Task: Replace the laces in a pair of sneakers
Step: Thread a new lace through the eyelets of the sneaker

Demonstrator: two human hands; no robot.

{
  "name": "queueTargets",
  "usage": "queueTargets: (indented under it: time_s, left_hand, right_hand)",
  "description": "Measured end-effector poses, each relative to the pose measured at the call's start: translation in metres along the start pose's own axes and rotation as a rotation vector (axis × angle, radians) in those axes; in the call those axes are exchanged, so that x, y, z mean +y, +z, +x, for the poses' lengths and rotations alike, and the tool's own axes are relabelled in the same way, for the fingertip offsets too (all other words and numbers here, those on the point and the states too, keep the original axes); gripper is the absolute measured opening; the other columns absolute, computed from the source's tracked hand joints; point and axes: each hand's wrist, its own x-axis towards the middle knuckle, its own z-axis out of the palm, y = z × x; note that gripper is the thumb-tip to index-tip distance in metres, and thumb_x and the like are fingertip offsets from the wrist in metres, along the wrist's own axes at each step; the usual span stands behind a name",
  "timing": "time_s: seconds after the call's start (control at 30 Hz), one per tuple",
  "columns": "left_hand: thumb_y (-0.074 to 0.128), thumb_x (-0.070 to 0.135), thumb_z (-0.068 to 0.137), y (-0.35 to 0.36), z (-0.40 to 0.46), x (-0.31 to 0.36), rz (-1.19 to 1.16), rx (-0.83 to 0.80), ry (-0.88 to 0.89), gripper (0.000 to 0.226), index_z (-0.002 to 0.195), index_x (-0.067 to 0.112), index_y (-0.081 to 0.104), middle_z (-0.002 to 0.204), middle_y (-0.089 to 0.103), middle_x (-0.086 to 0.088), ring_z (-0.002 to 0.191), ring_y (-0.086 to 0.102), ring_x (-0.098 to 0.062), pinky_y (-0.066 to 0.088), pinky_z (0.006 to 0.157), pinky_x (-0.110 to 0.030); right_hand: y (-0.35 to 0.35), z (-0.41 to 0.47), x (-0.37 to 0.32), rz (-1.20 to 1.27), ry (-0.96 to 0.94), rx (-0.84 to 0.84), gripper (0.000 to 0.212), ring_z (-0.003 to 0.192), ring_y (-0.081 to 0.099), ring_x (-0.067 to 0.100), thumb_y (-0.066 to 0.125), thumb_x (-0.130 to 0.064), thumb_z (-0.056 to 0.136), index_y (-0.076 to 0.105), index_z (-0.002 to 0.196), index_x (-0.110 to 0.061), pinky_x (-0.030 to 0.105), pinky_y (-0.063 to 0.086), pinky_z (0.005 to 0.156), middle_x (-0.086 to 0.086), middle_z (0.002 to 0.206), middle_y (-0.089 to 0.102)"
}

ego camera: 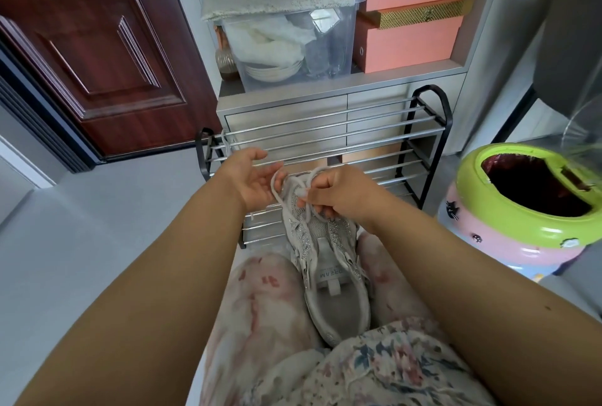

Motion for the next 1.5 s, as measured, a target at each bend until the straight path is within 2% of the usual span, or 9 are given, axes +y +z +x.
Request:
queueTargets:
  time_s: [0.17, 0.3, 0.6, 0.83, 1.1, 1.17, 1.27, 1.4, 1.5]
  left_hand:
    - [0.037, 0.039, 0.098, 0.027, 0.004, 0.020, 0.232, -0.071, 0.129, 0.046, 0.097, 0.002, 0.065, 0.095, 0.067, -0.013, 0.059, 0.052, -0.014, 0.042, 0.054, -0.023]
    - [0.034, 0.046, 0.099, 0.042, 0.006, 0.032, 0.249, -0.151, 0.222, 0.051, 0.104, 0.006, 0.065, 0.106, 0.066, -0.010, 0.053, 0.047, -0.013, 0.040, 0.050, -0.023]
    - [0.037, 0.050, 0.097, 0.083, -0.002, 0.071, 0.223, -0.319, 0.343, 0.055, 0.113, 0.005, 0.063, 0.114, 0.065, -0.011, 0.061, 0.055, -0.015, 0.049, 0.057, -0.026]
    - [0.039, 0.049, 0.096, 0.085, 0.007, 0.060, 0.163, -0.336, 0.305, 0.052, 0.112, 0.005, 0.063, 0.101, 0.067, -0.012, 0.063, 0.057, -0.014, 0.051, 0.059, -0.026]
    - [0.042, 0.047, 0.096, 0.073, 0.000, 0.093, 0.116, -0.302, 0.435, 0.044, 0.117, 0.013, 0.060, 0.122, 0.065, -0.008, 0.038, 0.035, -0.006, 0.037, 0.045, -0.017]
    - [0.041, 0.048, 0.096, 0.079, -0.007, 0.107, 0.169, -0.303, 0.482, 0.045, 0.116, 0.013, 0.061, 0.125, 0.064, -0.007, 0.042, 0.036, -0.007, 0.034, 0.045, -0.017]
    - [0.039, 0.048, 0.097, 0.088, -0.013, 0.127, 0.246, -0.292, 0.519, 0.048, 0.120, 0.011, 0.059, 0.114, 0.069, -0.006, 0.046, 0.039, -0.009, 0.035, 0.044, -0.018]
    - [0.043, 0.025, 0.101, 0.094, -0.007, 0.128, 0.404, -0.250, 0.486, 0.024, 0.113, 0.006, 0.052, 0.085, 0.074, -0.001, 0.032, 0.025, -0.004, 0.025, 0.033, -0.015]
    - [0.046, 0.014, 0.099, 0.086, 0.002, 0.108, 0.501, -0.214, 0.432, 0.012, 0.102, 0.008, 0.056, 0.082, 0.075, 0.001, 0.034, 0.030, -0.003, 0.033, 0.036, -0.013]
  right_hand:
    - [-0.001, 0.000, 0.001, 0.050, -0.001, -0.012, 0.030, 0.041, 0.045, 0.007, 0.067, -0.018, 0.086, 0.068, 0.056, -0.019, 0.017, 0.035, 0.043, -0.001, 0.049, 0.056]
    - [-0.002, 0.004, 0.003, 0.087, 0.021, -0.044, 0.023, 0.044, 0.048, 0.011, 0.064, -0.017, 0.088, 0.069, 0.082, 0.004, 0.019, 0.035, 0.041, 0.000, 0.049, 0.055]
    - [-0.002, 0.005, 0.004, 0.110, 0.021, -0.063, 0.026, 0.042, 0.051, 0.007, 0.064, -0.022, 0.089, 0.069, 0.085, 0.004, 0.018, 0.039, 0.043, -0.003, 0.047, 0.055]
    - [-0.003, 0.012, 0.005, 0.183, 0.001, 0.048, 0.034, 0.042, 0.053, 0.019, 0.064, -0.016, 0.088, 0.065, 0.054, -0.011, 0.033, 0.046, 0.051, 0.014, 0.056, 0.061]
    - [-0.007, 0.023, -0.011, 0.279, -0.116, 0.137, 0.036, 0.043, 0.053, 0.020, 0.064, -0.015, 0.088, 0.065, 0.052, -0.014, 0.024, 0.044, 0.042, 0.025, 0.067, 0.063]
    - [-0.006, 0.023, -0.012, 0.267, -0.115, 0.127, 0.031, 0.042, 0.053, 0.019, 0.064, -0.015, 0.088, 0.066, 0.063, 0.002, 0.024, 0.045, 0.043, 0.016, 0.061, 0.065]
    - [-0.007, 0.024, -0.010, 0.247, -0.106, 0.100, 0.034, 0.044, 0.054, 0.018, 0.063, -0.015, 0.089, 0.062, 0.079, 0.017, 0.023, 0.045, 0.044, -0.002, 0.050, 0.062]
    - [-0.008, 0.024, -0.011, 0.250, -0.097, 0.098, 0.033, 0.047, 0.054, 0.020, 0.061, -0.014, 0.090, 0.061, 0.080, 0.018, 0.023, 0.045, 0.044, -0.004, 0.050, 0.062]
    - [-0.010, 0.026, -0.013, 0.250, -0.096, 0.141, 0.030, 0.050, 0.055, 0.025, 0.060, -0.010, 0.090, 0.062, 0.076, 0.016, 0.025, 0.046, 0.046, 0.001, 0.054, 0.064]
